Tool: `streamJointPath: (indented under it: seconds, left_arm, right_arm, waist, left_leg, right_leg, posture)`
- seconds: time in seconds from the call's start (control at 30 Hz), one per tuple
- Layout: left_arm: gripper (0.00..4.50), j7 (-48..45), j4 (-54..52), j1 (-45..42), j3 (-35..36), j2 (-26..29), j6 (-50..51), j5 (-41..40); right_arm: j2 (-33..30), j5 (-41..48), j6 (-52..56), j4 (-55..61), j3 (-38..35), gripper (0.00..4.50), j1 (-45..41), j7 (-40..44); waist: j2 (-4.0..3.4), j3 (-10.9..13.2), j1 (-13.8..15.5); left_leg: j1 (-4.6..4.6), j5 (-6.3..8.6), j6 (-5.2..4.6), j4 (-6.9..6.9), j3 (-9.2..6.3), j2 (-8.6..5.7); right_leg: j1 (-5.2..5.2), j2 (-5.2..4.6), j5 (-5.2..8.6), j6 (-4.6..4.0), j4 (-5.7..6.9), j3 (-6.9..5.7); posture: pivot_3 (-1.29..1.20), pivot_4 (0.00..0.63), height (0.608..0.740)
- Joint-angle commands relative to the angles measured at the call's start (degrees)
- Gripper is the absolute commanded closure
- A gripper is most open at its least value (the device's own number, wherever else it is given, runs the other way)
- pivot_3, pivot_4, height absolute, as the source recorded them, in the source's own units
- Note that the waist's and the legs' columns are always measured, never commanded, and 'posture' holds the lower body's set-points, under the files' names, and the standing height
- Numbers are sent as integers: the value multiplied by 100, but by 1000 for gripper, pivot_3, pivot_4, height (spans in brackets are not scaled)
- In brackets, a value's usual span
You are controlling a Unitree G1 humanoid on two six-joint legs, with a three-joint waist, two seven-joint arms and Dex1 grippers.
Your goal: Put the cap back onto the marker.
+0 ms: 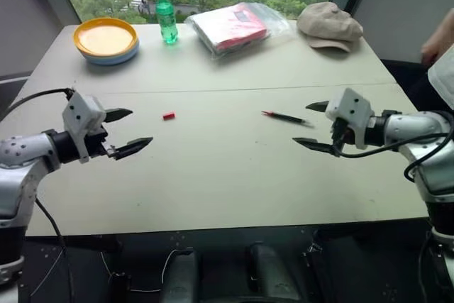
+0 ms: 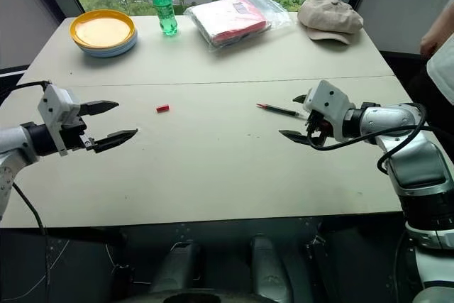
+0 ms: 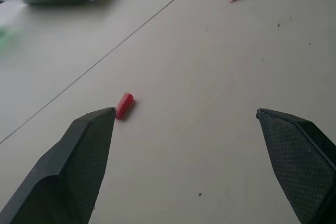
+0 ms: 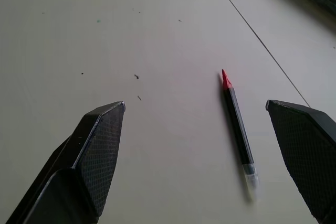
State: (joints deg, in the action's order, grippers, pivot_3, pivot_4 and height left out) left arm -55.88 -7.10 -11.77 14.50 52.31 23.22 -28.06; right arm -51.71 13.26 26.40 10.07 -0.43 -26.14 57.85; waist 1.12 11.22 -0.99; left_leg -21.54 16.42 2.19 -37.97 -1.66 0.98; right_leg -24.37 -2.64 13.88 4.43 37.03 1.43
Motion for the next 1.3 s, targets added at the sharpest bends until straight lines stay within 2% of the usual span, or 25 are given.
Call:
streamJointPath:
  seconds: [0.03, 0.17, 1.1, 1.2, 1.3]
  left_arm:
    - [0, 0, -55, -54, 265, 107, -90, 20]
    - [0, 217, -40, -199, 315, -4, -109, 65]
    - [0, -179, 585, -388, -89, -62, -659, 558]
    - [0, -265, 830, -466, -201, -62, -862, 669]
    - [0, -508, 1672, -907, -466, -202, -1315, 860]
  right_arm:
    - [-78, 76, 32, 225, -111, 67, -205, 17]
    - [-72, 80, 65, 225, -107, 67, -227, 15]
    - [-131, 37, 69, 426, -2, 67, -229, 38]
    - [-146, 43, 66, 450, -14, 67, -183, 15]
    - [-141, 35, 74, 468, -1, 67, -135, -2]
  waist:
    - [0, 0, 5]
    - [0, 0, 15]
    - [0, 0, 5]
    - [0, 0, 5]
    - [0, 0, 8]
  left_leg:
    - [0, 0, 0, 0, 0, 0]
    - [-1, 0, 0, 0, 0, 0]
    - [-2, 0, 0, 0, 3, 1]
    - [-2, 0, 0, 0, 3, 1]
    - [-2, 0, 0, 0, 3, 0]
  right_leg:
    - [0, 0, 0, 0, 0, 0]
    - [-1, -2, -1, 1, 0, 0]
    - [-3, -2, -6, 11, 1, 1]
    - [-3, -1, -6, 10, 1, 0]
    - [-4, -1, -6, 10, 1, 0]
  posture:
    - [0, 150, 740]
    - [0, 150, 740]
    - [0, 150, 740]
    - [0, 150, 740]
    - [0, 150, 740]
